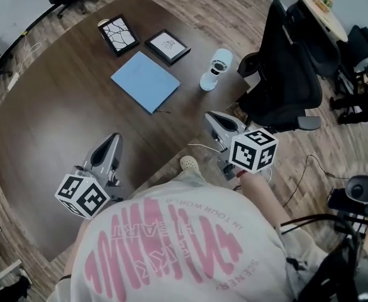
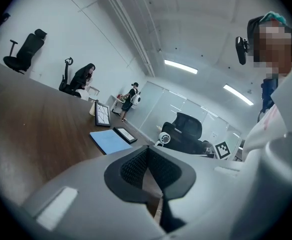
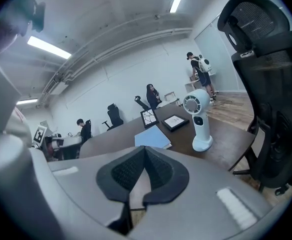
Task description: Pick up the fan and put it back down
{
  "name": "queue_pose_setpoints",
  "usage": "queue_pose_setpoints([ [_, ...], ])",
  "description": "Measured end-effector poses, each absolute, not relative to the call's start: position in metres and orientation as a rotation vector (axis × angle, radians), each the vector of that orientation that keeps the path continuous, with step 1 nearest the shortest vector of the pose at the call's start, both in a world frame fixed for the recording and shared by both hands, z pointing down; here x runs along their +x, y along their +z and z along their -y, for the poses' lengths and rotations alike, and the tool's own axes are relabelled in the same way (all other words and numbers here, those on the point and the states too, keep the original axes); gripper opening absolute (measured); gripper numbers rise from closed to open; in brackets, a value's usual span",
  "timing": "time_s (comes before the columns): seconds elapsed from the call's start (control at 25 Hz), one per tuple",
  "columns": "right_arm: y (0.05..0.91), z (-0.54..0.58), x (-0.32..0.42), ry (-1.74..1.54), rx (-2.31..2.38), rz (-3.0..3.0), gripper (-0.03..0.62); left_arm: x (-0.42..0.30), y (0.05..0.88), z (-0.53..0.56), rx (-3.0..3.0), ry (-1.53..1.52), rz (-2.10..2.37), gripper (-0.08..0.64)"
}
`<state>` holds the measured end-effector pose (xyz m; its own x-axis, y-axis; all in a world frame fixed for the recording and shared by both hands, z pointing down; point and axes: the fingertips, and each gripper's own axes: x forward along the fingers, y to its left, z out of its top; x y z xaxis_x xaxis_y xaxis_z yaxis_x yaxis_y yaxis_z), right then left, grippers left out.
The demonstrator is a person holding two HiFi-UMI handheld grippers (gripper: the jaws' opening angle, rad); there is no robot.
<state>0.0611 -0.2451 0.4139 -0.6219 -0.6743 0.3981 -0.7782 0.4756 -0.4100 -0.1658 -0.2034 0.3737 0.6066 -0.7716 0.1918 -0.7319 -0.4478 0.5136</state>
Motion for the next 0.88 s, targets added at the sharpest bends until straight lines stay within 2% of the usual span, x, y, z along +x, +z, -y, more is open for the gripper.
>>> queue_pose_setpoints([
  [0.56,0.457,0.325,0.099,0.855,1.042,2.629,0.008,-0.152,0.384,0.214,2.067,-0.057,1.416,0.019],
  [0.8,0.479,0.346,0.123,0.870,1.028,2.600,0.104,-0.142,0.383,0.219,2.029,-0.034,1.471,0.019],
  [0.88,0.484,0.355,0.131,0.834,1.036,2.588,0.161,-0.135,0.384,0.222,2.022,-0.028,1.476,0.020],
])
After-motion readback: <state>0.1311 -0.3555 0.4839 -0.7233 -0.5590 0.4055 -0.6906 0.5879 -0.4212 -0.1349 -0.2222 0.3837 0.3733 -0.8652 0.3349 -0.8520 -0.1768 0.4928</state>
